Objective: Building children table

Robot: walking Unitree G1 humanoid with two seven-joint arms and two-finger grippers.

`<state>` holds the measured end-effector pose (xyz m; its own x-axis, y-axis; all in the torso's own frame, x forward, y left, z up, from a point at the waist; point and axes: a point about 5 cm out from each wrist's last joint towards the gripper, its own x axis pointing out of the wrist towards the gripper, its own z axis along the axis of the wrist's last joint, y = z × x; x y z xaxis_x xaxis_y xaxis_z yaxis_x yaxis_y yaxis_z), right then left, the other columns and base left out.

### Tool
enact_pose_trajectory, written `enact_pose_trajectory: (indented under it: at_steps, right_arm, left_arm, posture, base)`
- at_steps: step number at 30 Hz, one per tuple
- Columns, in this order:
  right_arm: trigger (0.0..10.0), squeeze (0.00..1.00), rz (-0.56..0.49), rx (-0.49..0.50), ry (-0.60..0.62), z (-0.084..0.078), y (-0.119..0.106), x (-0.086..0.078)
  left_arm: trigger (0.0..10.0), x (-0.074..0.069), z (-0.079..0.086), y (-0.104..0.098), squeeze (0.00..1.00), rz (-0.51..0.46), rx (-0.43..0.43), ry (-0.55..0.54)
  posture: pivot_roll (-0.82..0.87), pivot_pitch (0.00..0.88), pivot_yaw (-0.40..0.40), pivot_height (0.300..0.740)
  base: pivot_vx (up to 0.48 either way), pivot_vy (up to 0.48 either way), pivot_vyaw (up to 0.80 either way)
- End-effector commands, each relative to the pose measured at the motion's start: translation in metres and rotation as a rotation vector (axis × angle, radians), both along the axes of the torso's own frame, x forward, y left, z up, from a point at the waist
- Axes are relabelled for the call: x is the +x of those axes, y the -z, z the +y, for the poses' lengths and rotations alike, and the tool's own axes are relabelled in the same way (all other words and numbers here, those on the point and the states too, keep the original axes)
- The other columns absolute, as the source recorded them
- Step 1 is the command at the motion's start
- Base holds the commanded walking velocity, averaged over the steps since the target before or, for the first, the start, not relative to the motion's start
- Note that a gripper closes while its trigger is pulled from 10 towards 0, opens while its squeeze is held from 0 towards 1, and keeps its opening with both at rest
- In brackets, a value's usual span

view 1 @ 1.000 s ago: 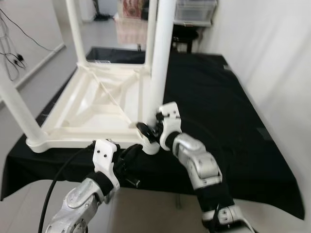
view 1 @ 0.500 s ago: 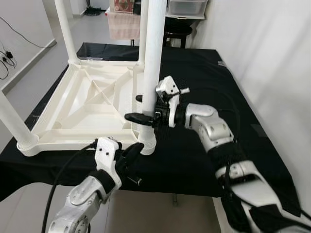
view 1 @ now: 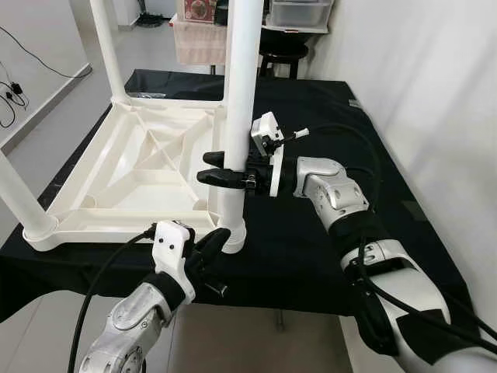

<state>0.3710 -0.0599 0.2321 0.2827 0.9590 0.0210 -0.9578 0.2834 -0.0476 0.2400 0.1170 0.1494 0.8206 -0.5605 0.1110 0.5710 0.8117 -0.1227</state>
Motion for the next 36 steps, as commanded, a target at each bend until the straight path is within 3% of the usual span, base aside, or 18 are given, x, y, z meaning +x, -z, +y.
enact_pose_trajectory:
  at_steps: [1,2,3,4,6,9,16,17,18,19,20,21,22,28,29,31,32,36]
  right_arm:
    - [0.0,0.00,0.066,-0.002,0.239,-0.001,0.021,0.004]
    - [0.0,0.00,0.066,-0.002,0.239,-0.001,0.021,0.004]
    - [0.0,0.00,0.097,-0.014,0.537,-0.002,0.035,0.006]
    - [0.0,0.00,0.097,-0.014,0.537,-0.002,0.035,0.006]
    - [0.0,0.00,0.144,-0.037,0.809,0.013,0.061,-0.011]
    - [0.0,0.00,0.158,-0.046,0.776,0.032,0.069,-0.022]
    - [0.0,0.00,0.106,-0.070,0.704,0.042,0.066,-0.022]
    - [8.0,0.00,0.092,-0.079,0.695,0.042,0.065,-0.022]
    - [8.0,0.00,0.092,-0.079,0.695,0.042,0.065,-0.022]
    - [10.0,0.00,0.092,-0.067,0.685,0.043,0.063,-0.024]
    - [10.0,0.00,0.092,-0.067,0.685,0.043,0.063,-0.024]
    - [10.0,0.87,0.083,-0.045,0.634,0.046,0.058,-0.025]
    - [10.0,1.00,0.081,-0.004,0.529,0.051,0.049,-0.028]
    - [10.0,1.00,0.016,0.054,0.229,0.052,0.026,-0.034]
    - [10.0,0.50,-0.063,-0.013,0.062,0.038,0.021,-0.031]
    - [10.0,0.50,-0.063,-0.013,0.062,0.038,0.021,-0.031]
    - [10.0,0.00,-0.088,-0.057,0.012,0.031,0.021,-0.028]
    - [10.0,0.00,-0.085,-0.125,-0.022,0.017,0.016,-0.010]
  left_arm:
    - [10.0,-0.001,-0.001,0.004,0.00,0.012,0.004,-0.006]
    - [10.0,-0.001,-0.001,0.004,0.00,0.012,0.004,-0.006]
    - [10.0,-0.001,0.001,0.004,0.00,0.011,0.004,-0.009]
    - [10.0,-0.001,0.001,0.004,0.00,0.011,0.004,-0.009]
    - [10.0,0.000,0.003,0.003,0.00,0.011,0.002,-0.011]
    - [10.0,0.001,0.004,0.003,0.00,0.012,0.006,-0.009]
    - [10.0,0.002,0.005,0.004,0.00,0.013,0.006,-0.012]
    - [10.0,0.002,0.006,0.003,0.00,0.012,0.003,-0.018]
    - [10.0,0.002,0.006,0.003,0.00,0.012,0.003,-0.018]
    - [10.0,0.002,0.006,0.003,0.00,0.012,0.002,-0.021]
    - [10.0,0.002,0.006,0.003,0.00,0.012,0.002,-0.021]
    - [10.0,0.002,0.006,0.003,0.00,0.012,0.002,-0.024]
    - [10.0,0.002,0.007,0.003,0.00,0.012,0.003,-0.024]
    - [10.0,0.002,0.007,0.003,0.00,0.014,0.004,-0.021]
    - [10.0,0.002,0.006,0.003,0.00,0.015,0.004,-0.018]
    - [10.0,0.002,0.006,0.003,0.00,0.015,0.004,-0.018]
    - [10.0,0.002,0.006,0.003,0.00,0.015,0.004,-0.018]
    - [10.0,0.002,0.004,0.003,0.00,0.014,-0.001,-0.024]
  posture:
    - [0.06,0.044,-0.096,0.740]
    - [0.06,0.044,-0.096,0.740]
    - [0.05,0.046,-0.096,0.740]
    - [0.05,0.046,-0.096,0.740]
    - [0.04,0.056,-0.074,0.740]
    - [0.04,0.051,-0.062,0.740]
    - [0.04,0.050,-0.073,0.740]
    - [0.04,0.050,-0.073,0.740]
    - [0.04,0.050,-0.073,0.740]
    - [0.05,0.050,-0.071,0.740]
    - [0.05,0.050,-0.071,0.740]
    - [0.06,0.049,-0.070,0.740]
    - [0.06,0.051,-0.069,0.740]
    - [0.07,0.048,-0.065,0.740]
    - [0.09,0.046,-0.074,0.740]
    - [0.09,0.046,-0.074,0.740]
    - [0.09,0.046,-0.075,0.740]
    - [0.10,0.046,-0.085,0.740]
  base:
    - [0.000,0.000,0.00]
    - [0.000,0.000,0.00]
    - [0.000,0.000,0.00]
    - [0.000,0.000,0.00]
    - [0.000,0.000,0.00]
    - [0.000,0.000,0.00]
    - [0.000,0.000,0.00]
    - [0.000,0.000,0.00]
    - [0.000,0.000,0.00]
    - [0.000,0.000,0.00]
    - [0.000,0.000,0.00]
    - [0.000,0.000,0.00]
    - [0.000,0.000,0.00]
    - [0.000,0.000,0.00]
    - [0.000,0.000,0.00]
    - [0.000,0.000,0.00]
    - [0.000,0.000,0.00]
    - [0.000,0.000,0.00]
